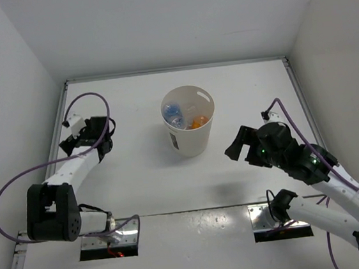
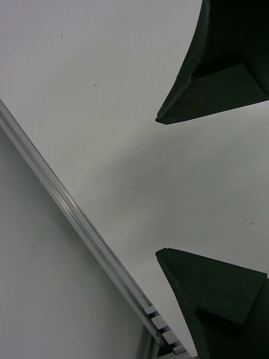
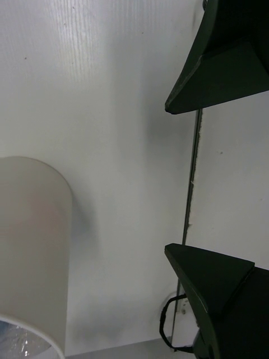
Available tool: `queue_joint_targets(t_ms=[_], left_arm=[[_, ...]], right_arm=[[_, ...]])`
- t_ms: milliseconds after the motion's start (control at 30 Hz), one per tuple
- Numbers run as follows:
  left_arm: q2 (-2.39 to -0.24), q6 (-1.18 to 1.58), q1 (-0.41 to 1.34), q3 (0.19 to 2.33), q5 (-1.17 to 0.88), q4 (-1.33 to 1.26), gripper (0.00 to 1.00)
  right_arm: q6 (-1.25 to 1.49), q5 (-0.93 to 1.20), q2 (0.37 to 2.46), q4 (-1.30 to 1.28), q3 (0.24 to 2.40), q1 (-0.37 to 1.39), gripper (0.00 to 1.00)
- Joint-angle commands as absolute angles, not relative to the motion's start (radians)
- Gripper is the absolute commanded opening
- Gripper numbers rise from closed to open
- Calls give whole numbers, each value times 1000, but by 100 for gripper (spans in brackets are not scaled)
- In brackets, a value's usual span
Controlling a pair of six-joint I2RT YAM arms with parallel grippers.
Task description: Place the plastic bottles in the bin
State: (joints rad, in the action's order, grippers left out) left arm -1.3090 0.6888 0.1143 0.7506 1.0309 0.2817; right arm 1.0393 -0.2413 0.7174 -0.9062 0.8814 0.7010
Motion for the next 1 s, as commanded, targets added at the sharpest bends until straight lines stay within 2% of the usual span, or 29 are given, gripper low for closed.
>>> queue_joint_targets(t_ms=[0, 433, 567, 600, 700, 800, 900, 967], left_arm=[[-1290, 756, 69, 750, 973, 328, 100], [-1272, 811, -67, 752, 850, 328, 100], [-1259, 811, -8, 692, 997, 272, 100], [-1243, 725, -8, 674, 997, 200, 100], [-1221, 716, -8, 660, 976, 196, 100], [-1200, 707, -28, 649, 896, 166, 100], [-1189, 559, -28, 623, 740, 56, 100], [-1160, 586, -40, 597, 617, -14, 100]], right_arm=[[1026, -225, 687, -845, 899, 704, 100], [953, -230, 773, -772, 977, 704, 100], [953, -239, 798, -772, 977, 704, 100], [953, -239, 798, -772, 977, 704, 100], [943, -239, 798, -759, 968, 704, 100], [933, -239, 798, -747, 968, 704, 100], [922, -248, 798, -747, 979, 704, 100], [913, -258, 818, -776, 988, 704, 100]])
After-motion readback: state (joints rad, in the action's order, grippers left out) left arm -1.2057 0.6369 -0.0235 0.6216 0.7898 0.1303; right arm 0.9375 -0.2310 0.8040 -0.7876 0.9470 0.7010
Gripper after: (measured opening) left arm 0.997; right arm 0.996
